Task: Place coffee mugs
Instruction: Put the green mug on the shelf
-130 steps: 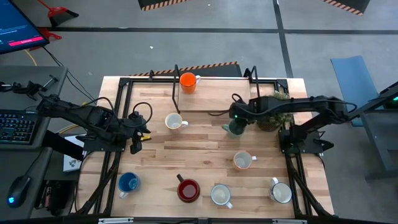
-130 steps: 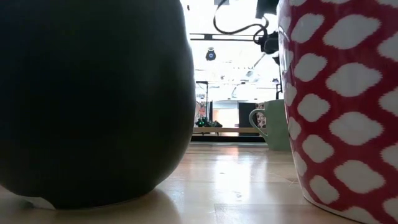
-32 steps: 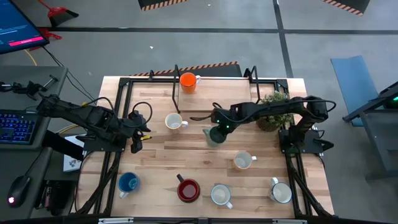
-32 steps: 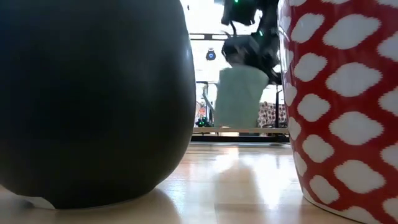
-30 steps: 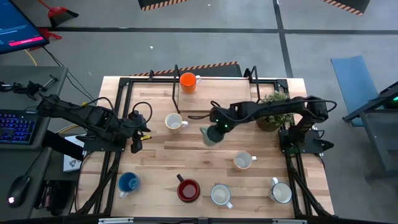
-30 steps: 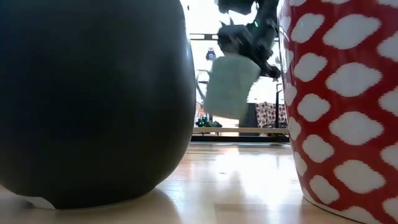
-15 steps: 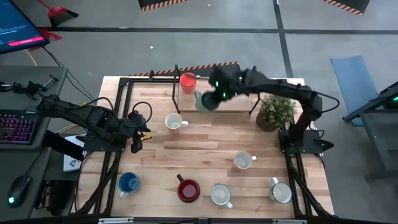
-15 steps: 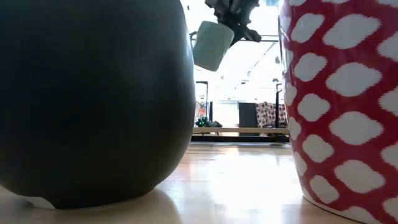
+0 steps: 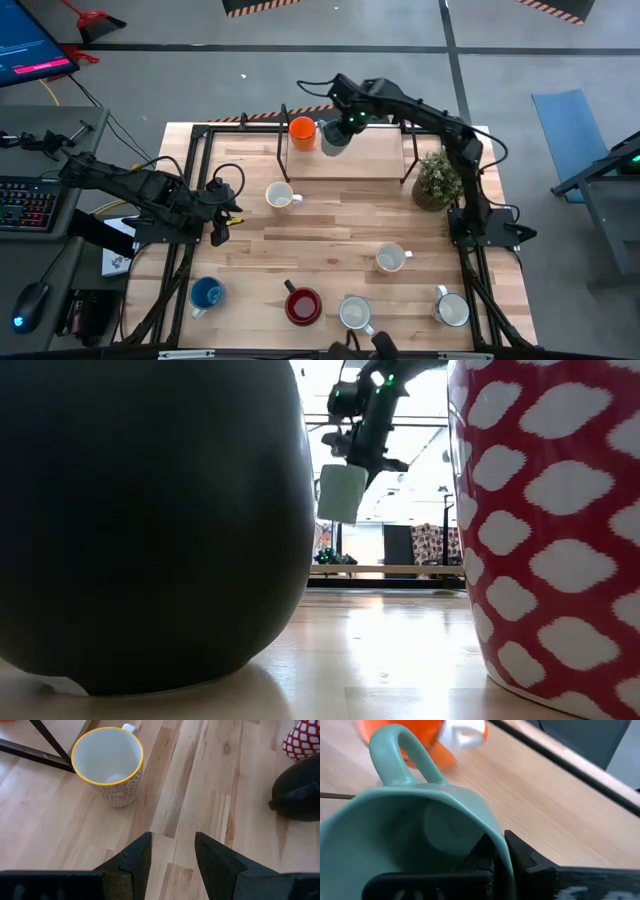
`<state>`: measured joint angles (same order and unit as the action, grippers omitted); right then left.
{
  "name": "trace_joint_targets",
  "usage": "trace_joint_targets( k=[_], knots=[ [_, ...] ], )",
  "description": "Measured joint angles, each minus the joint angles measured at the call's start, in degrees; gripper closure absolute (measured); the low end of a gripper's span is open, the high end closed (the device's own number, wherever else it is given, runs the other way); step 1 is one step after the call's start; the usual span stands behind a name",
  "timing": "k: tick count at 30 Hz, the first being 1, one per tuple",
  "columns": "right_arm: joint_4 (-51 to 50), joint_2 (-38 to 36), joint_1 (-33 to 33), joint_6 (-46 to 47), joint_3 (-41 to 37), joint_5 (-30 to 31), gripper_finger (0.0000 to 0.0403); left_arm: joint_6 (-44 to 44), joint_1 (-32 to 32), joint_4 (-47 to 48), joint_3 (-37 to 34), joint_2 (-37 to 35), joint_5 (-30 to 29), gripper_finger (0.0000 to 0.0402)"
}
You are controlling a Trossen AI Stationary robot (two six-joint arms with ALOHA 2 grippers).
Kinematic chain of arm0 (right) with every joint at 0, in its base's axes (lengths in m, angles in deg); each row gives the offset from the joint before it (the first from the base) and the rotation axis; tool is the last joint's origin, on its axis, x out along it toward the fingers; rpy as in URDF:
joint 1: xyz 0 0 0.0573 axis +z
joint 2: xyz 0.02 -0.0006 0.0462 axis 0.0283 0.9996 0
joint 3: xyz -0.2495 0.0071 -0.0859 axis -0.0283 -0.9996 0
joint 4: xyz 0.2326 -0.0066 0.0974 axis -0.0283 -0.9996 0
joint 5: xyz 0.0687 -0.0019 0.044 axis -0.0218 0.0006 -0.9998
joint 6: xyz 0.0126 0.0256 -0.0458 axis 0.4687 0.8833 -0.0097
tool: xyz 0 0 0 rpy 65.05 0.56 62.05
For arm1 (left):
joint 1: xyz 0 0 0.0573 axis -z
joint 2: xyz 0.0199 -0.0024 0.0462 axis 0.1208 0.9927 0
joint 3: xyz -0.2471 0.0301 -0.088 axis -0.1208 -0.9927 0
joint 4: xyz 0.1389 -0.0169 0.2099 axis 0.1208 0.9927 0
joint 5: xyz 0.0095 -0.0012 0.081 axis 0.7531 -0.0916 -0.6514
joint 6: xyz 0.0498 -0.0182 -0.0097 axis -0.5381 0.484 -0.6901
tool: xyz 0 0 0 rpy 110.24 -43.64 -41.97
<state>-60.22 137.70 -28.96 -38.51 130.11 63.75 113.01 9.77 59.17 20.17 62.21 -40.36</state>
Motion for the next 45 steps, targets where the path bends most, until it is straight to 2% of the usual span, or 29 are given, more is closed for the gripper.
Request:
trace_joint_targets(
  k=[14, 45],
  knots=[
    [-1.02, 2.27, -4.24, 2.81, 0.02, 2.96, 0.0403, 1.38, 0.00, -0.02, 0.00, -0.02, 0.00, 0.0261],
    [1.05, 6.01, -3.28, 5.64, 0.02, 7.65, 0.0403, 2.69, -0.02, 0.00, 0.00, -0.02, -0.45, 0.0261]
  ],
)
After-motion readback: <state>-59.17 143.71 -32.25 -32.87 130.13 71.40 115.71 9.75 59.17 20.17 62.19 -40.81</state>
